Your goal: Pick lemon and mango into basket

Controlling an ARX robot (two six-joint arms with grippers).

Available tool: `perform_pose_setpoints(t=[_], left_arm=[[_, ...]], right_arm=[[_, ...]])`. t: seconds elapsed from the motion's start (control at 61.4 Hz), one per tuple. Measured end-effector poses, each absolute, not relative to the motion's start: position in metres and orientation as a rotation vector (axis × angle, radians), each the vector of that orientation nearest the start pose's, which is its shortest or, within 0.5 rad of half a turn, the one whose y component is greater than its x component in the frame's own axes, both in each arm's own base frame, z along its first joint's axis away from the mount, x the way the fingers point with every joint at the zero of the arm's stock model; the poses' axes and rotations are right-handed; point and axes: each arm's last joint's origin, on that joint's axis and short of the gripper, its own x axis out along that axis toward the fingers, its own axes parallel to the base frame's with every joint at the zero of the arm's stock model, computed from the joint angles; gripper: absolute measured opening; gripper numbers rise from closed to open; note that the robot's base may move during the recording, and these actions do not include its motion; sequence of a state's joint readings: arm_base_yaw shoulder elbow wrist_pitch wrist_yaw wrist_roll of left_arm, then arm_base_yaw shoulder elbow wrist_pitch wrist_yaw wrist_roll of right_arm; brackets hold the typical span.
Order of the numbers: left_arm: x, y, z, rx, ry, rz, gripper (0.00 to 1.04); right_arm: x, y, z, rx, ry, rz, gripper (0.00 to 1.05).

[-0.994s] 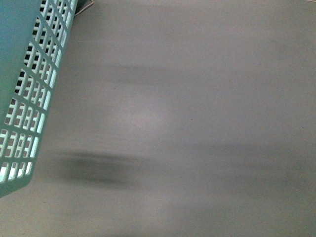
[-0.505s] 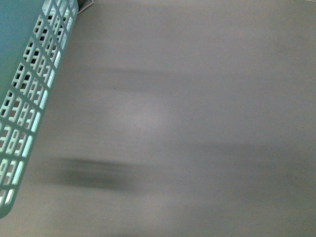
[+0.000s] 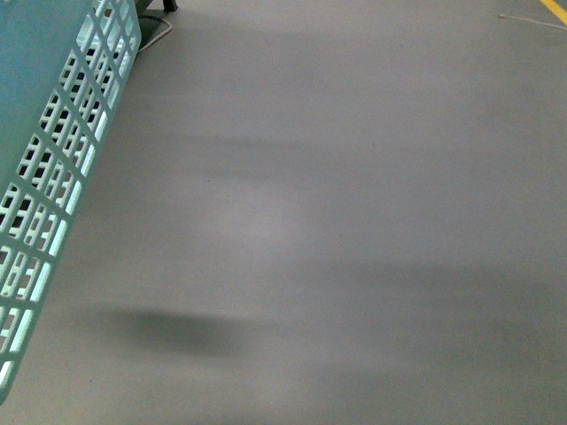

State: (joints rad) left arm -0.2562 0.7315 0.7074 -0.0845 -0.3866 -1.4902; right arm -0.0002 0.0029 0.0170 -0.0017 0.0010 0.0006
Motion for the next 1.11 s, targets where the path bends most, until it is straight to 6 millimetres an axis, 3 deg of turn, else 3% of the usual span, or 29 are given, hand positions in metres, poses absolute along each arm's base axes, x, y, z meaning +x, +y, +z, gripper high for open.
perform_pose_setpoints(t=[1.108], left_arm=[[0.1614,-0.0310,0.3238,-1.451,-0.013,0.181,0.05]], right_arm=[[0.0968,0.0000,0.1689,0.001,-0.012,0.000,0.96]])
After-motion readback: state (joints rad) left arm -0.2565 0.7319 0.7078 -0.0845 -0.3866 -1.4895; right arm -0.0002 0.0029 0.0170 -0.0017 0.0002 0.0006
